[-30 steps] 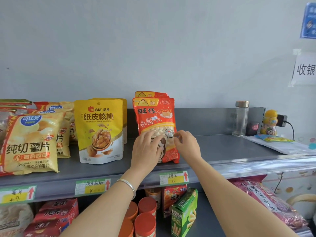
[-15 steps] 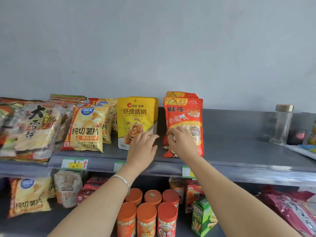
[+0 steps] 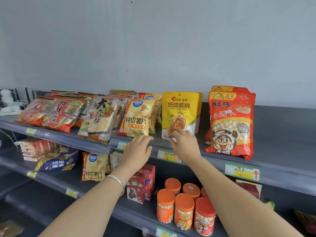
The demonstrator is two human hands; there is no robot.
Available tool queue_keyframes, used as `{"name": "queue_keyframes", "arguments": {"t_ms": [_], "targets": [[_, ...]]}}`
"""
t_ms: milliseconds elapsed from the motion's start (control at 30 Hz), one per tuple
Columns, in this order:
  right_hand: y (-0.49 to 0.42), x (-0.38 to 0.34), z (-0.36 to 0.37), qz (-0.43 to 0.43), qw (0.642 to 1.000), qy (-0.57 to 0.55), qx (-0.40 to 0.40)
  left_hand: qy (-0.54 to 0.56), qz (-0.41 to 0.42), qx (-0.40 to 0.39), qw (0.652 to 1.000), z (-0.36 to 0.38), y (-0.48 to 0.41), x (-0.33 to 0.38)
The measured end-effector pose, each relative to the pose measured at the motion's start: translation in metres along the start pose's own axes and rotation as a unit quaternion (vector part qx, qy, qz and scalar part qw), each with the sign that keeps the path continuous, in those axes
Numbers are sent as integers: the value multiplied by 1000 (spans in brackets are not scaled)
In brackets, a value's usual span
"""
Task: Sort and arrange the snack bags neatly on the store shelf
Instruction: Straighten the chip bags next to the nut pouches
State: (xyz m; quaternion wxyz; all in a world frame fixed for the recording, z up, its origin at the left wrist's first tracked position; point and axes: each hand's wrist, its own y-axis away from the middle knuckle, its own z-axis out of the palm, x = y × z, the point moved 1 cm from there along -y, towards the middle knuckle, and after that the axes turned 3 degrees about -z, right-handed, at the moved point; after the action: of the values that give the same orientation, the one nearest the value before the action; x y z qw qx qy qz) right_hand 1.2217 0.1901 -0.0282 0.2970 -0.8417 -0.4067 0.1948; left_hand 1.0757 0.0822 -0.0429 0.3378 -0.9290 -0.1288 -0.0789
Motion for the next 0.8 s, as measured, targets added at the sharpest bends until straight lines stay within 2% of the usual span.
{"name": "queue_keyframes", "arguments": {"t_ms": [233, 500, 667, 800], "targets": [[-42, -50, 30, -18, 999, -16, -27, -3, -50, 13, 999, -21, -17, -55], [-101, -84, 70, 57, 996, -53, -36, 102, -78, -23, 991, -23, -71, -127], [-132, -97, 84, 100, 995, -5, 25, 154, -51, -42, 986, -17, -115, -156], [-157, -102, 83, 100, 991, 33, 86, 186, -25, -37, 982, -9, -149, -165]]}}
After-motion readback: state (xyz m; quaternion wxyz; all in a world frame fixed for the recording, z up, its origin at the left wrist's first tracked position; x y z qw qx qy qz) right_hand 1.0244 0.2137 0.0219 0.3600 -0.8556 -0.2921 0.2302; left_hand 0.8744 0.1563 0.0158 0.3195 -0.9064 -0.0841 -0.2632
